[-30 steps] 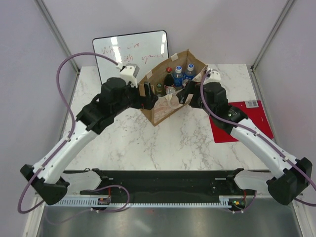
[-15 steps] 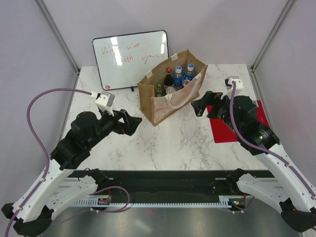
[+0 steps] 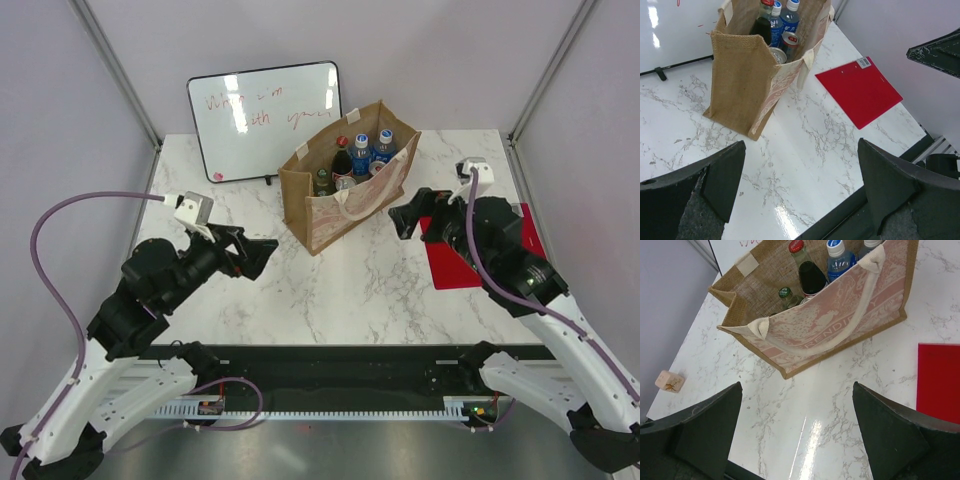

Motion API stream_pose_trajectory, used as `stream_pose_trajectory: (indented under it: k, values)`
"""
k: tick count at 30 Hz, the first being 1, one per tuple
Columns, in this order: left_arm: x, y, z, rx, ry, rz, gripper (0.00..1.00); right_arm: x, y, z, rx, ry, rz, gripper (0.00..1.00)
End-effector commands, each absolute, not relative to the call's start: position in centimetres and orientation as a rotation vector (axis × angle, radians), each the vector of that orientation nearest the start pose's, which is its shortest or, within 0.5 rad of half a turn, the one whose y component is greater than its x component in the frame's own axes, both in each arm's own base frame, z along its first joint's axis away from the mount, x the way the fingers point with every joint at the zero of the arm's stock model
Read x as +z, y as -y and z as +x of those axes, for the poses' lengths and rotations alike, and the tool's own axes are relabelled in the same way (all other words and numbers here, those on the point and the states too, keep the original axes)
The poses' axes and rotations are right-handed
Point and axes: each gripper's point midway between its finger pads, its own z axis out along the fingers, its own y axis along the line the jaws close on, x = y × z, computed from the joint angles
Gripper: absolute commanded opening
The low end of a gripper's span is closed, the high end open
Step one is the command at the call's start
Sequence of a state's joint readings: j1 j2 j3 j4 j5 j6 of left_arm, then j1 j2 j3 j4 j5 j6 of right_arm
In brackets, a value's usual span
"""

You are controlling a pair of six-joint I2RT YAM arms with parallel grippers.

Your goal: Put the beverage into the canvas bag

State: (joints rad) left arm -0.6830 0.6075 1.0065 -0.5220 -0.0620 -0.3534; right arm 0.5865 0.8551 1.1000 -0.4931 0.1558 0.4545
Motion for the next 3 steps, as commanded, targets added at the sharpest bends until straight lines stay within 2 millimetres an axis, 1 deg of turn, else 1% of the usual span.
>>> stream_pose_trajectory:
  k: [1, 3]
  values:
    - [35.29, 16.02, 19.23, -0.736, -1.709, 0.206, 1.0, 32.73, -15.87, 25.89, 0.574, -1.862, -0.01, 0.98]
    - [35.32, 16.0, 19.2, -0.737, -1.708, 0.205, 1.0, 32.45, -15.92, 25.89, 0.575, -1.87, -0.005, 0.98]
